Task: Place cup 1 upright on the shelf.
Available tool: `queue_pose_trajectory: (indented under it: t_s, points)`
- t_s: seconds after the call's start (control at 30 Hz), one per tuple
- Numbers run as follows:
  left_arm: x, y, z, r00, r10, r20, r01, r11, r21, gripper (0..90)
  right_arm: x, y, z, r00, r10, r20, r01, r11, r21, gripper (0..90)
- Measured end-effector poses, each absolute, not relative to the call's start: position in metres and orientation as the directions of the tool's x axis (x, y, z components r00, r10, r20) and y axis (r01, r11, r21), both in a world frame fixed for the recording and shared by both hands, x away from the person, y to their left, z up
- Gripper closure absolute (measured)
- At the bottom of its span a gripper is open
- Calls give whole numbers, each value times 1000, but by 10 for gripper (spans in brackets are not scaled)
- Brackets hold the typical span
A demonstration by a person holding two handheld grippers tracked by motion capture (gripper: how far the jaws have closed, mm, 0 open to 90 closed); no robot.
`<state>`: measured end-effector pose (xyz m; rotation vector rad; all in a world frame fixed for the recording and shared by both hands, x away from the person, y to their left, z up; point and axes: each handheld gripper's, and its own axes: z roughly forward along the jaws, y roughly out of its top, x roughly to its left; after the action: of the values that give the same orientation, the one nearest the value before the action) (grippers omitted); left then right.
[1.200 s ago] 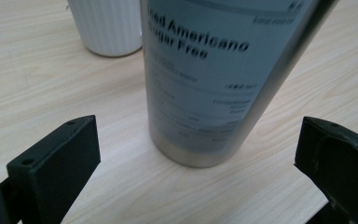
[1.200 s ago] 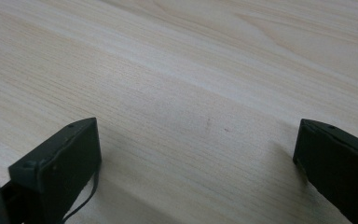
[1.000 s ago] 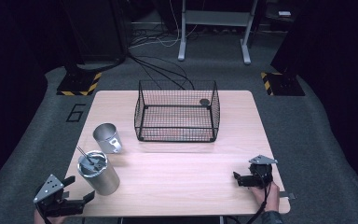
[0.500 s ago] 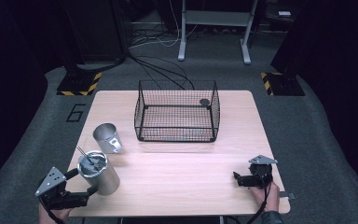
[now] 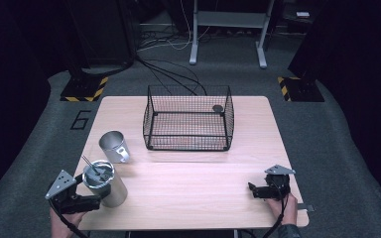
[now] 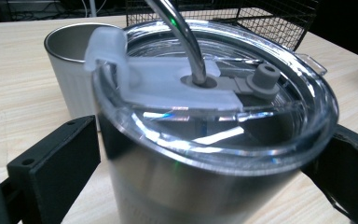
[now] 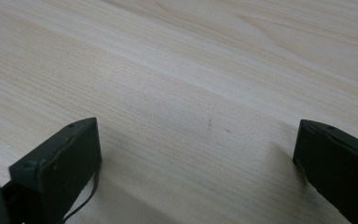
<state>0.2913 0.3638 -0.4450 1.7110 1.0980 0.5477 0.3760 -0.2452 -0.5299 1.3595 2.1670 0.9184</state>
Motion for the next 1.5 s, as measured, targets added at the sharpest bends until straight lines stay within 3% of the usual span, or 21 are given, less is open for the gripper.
queue_pose_trajectory:
  t_s: [0.53,1.03,1.5]
  points:
    - [300,355,-445,467,875,-128,397,-78,914,0,376,-245,-530,-434,901,-7,621,305,721,3]
    - [302,343,-444,429,902,-50,378,-128,917,31,378,-245,-530,-439,899,-3,624,307,719,0]
    - [299,344,-442,432,901,-42,350,-125,928,36,379,-242,-530,-440,898,2,626,305,718,1]
